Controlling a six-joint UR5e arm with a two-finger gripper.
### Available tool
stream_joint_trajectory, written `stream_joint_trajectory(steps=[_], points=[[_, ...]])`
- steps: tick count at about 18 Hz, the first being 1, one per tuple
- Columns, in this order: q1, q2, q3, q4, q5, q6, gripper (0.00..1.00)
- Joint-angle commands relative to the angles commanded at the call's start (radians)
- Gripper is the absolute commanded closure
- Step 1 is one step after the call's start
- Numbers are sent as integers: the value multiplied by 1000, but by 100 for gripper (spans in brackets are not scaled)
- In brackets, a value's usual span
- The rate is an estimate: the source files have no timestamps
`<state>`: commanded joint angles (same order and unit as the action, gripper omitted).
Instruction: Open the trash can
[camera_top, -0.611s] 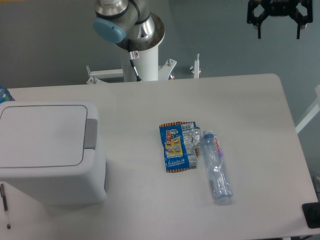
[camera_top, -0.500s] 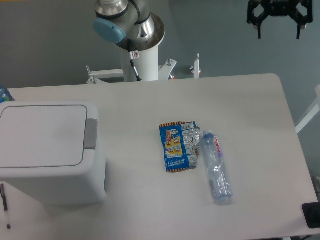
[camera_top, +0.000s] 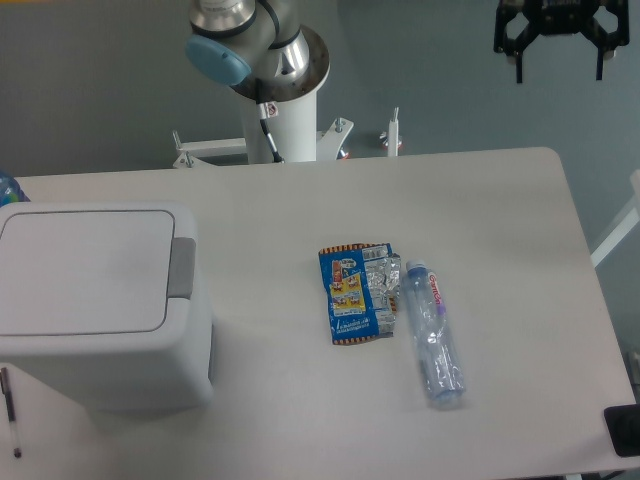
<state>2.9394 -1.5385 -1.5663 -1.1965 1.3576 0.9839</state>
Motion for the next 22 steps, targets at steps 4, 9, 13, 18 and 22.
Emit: stream_joint_trajectory(steps=[4, 9, 13, 18, 22], points=[[-107, -21, 31, 2, -2, -189, 0], [-256, -41, 43, 3, -20, -379, 0], [-356, -69, 54, 3, -81, -587, 0], [-465, -100, 51, 12, -94, -741, 0], [-531, -137, 51, 67, -147, -783, 0]])
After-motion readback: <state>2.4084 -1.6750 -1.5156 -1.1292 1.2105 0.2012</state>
